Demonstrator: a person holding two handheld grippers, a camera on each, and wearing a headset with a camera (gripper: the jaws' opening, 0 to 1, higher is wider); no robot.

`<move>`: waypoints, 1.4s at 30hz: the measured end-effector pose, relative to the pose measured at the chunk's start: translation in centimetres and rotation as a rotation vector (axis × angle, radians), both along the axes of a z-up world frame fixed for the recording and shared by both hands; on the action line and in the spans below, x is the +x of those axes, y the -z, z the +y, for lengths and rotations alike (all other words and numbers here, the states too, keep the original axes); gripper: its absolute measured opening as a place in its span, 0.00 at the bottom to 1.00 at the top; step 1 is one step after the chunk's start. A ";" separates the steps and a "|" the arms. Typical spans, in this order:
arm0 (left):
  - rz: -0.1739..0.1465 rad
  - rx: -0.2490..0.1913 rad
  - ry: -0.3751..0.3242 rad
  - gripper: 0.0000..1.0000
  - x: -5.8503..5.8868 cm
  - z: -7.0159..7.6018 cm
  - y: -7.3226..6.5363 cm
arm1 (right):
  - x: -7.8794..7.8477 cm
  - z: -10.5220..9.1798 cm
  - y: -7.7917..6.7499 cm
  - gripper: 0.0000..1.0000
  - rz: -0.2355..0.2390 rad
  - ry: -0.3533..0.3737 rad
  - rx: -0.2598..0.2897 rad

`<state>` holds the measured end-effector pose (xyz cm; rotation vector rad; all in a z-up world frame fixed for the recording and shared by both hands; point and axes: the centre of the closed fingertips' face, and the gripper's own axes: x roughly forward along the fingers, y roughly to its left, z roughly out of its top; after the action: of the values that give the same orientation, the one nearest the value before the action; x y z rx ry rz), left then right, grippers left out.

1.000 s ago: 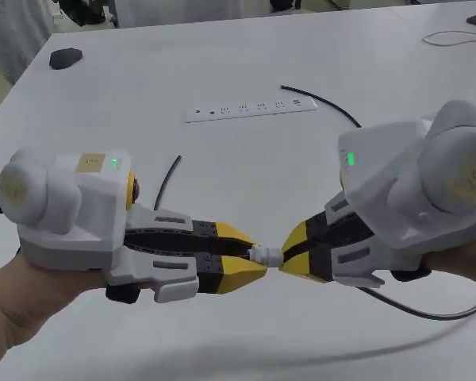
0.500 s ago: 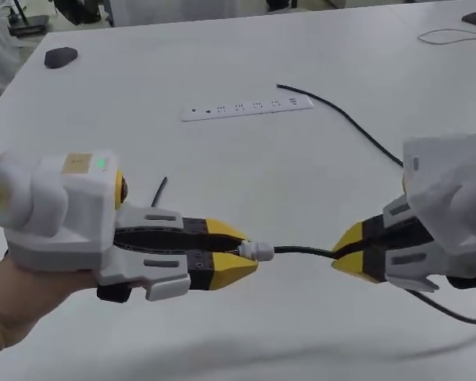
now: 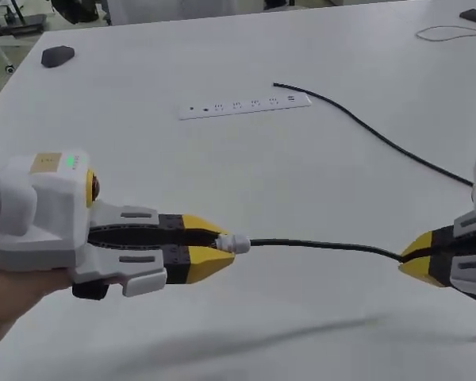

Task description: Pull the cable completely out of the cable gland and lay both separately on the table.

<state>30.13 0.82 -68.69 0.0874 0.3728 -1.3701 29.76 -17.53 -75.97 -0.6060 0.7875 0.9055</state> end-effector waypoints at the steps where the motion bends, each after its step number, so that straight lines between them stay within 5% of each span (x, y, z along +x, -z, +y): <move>1: 0.002 0.001 -0.002 0.14 0.0 0.1 0.0 | -0.1 -0.4 0.3 0.00 0.013 0.010 -0.006; 6: 0.007 0.006 -0.029 0.14 0.3 1.3 0.3 | 0.0 -2.3 2.0 0.00 0.035 0.043 -0.040; 15: 0.010 0.015 -0.030 0.14 0.3 1.2 0.6 | -0.4 -2.0 2.9 0.00 0.097 0.049 -0.060; 18: 0.007 0.015 -0.031 0.14 0.4 1.2 0.5 | -1.0 -2.7 3.5 0.21 0.157 0.081 -0.113; 20: 0.006 0.014 -0.030 0.14 0.4 1.2 0.4 | -1.1 -2.1 3.1 0.21 0.152 0.044 -0.114; 26: 0.000 0.017 -0.016 0.14 0.1 0.8 0.4 | -0.5 3.9 -1.8 0.23 0.125 -0.017 0.118; 31: -0.003 0.019 -0.003 0.14 -0.2 0.6 0.2 | 0.2 8.7 -4.7 0.21 0.032 -0.108 0.201; 35: -0.014 0.024 0.014 0.14 -0.7 0.1 0.0 | -0.4 12.7 -5.7 0.19 0.026 -0.209 0.235; 42: -0.038 0.057 0.061 0.14 -1.9 -0.8 0.2 | -2.1 16.6 -4.9 0.12 0.006 -0.371 0.178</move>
<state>28.22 -0.01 -68.87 0.1731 0.3796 -1.4165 27.63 -0.93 -71.07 -0.6022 0.5999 1.3027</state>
